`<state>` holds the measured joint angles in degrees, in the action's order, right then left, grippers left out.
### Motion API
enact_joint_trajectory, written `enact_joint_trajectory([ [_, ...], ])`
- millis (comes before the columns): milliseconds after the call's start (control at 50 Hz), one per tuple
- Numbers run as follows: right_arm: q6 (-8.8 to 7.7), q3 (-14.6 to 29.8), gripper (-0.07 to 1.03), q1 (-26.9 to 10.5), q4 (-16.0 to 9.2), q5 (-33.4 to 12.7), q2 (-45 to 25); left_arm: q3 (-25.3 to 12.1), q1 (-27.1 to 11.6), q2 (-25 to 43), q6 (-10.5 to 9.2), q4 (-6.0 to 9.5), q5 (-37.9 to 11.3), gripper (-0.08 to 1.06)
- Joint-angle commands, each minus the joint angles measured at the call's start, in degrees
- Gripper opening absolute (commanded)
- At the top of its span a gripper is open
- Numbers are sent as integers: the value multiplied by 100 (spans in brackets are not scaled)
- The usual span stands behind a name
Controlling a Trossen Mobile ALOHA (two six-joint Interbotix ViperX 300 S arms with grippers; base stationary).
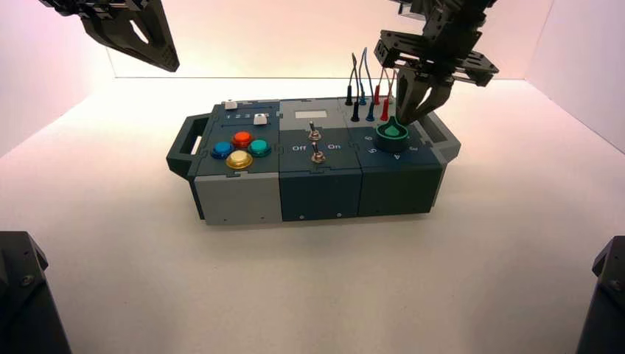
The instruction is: Turn the knob to position 6.
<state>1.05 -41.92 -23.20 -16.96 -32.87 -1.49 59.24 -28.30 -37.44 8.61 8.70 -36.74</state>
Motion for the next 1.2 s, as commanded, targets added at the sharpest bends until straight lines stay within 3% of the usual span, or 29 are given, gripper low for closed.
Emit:
enact_joint_trajectory([
  [20, -18, 237, -2, -114, -18, -35, 44, -193, -9, 0, 18, 0, 44, -3],
  [1200, 18, 598, -2, -501, -44, -290, -141, -202, -9, -9, 35, 0, 44, -3],
])
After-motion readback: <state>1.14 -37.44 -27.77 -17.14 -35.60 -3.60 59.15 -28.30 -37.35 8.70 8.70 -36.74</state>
